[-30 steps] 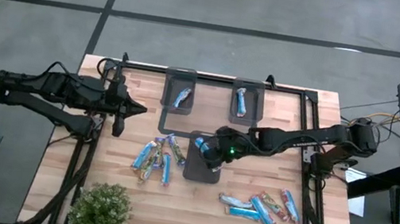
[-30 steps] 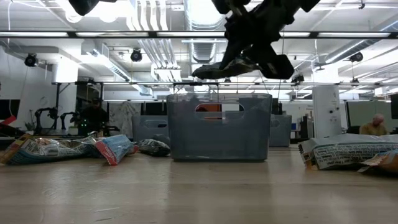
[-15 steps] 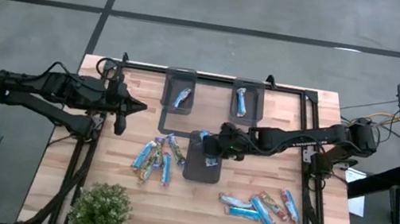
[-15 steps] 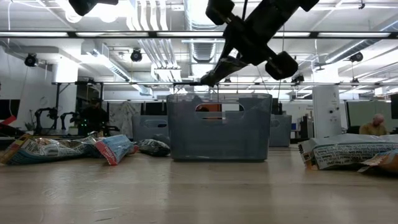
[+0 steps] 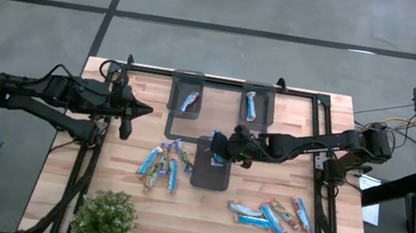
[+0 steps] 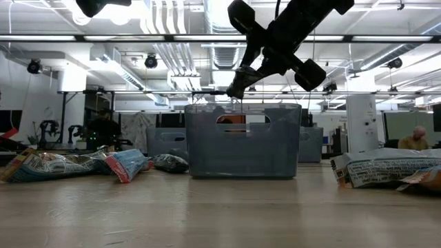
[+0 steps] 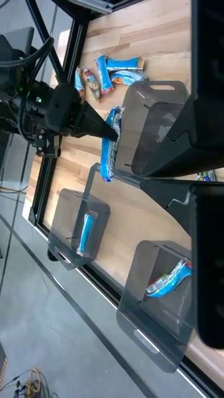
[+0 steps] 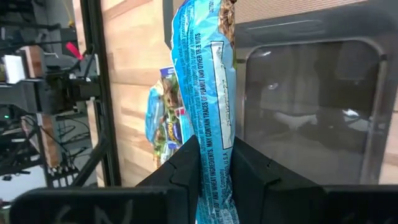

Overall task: Pick and place Granola Bars by type
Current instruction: Put the blue granola bar into the bottom black bin

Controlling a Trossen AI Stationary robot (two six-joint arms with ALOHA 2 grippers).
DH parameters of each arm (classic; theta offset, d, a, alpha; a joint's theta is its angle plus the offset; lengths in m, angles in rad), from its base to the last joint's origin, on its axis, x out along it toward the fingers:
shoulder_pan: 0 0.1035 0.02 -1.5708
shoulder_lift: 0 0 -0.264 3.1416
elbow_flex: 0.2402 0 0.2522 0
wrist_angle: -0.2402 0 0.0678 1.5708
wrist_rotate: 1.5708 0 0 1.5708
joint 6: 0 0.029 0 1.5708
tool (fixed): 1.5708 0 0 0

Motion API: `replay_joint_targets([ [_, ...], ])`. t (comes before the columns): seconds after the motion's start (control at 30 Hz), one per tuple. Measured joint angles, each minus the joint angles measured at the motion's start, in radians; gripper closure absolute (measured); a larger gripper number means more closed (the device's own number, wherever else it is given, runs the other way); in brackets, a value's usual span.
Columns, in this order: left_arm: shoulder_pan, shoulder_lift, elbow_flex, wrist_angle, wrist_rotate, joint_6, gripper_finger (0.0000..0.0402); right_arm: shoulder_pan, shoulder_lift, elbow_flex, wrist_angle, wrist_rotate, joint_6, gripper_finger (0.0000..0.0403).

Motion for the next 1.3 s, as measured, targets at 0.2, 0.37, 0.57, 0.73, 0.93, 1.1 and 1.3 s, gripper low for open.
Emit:
replay_joint_targets([
  [0.2,0.0,0.0,0.0,0.0,0.0,0.0,0.0401,0.027,0.0,-0.024,0.014,0.002,0.048,0.0339],
  [0.37,0.0,0.0,0.0,0.0,0.0,0.0,0.0401,0.045,0.0,-0.034,0.014,0.009,0.069,0.0339],
  [0.57,0.0,0.0,0.0,0.0,0.0,0.0,0.0401,0.064,0.063,-0.036,0.089,-0.02,0.07,0.0337],
  [0.73,0.0,0.0,0.0,0.0,0.0,0.0,0.0401,0.067,0.148,-0.035,0.269,-0.073,0.068,0.0303],
  [0.93,0.0,-0.001,0.0,0.0,0.0,0.0,0.0401,0.073,0.17,-0.032,0.318,-0.08,0.069,0.0254],
  [1.1,0.0,-0.001,0.0,0.0,0.0,0.0,0.0401,0.079,0.147,-0.034,0.248,-0.073,0.061,0.023],
  [1.3,0.0,0.0,0.0,0.0,0.0,0.0,0.0401,0.079,0.139,-0.034,0.237,-0.071,0.012,0.0211],
])
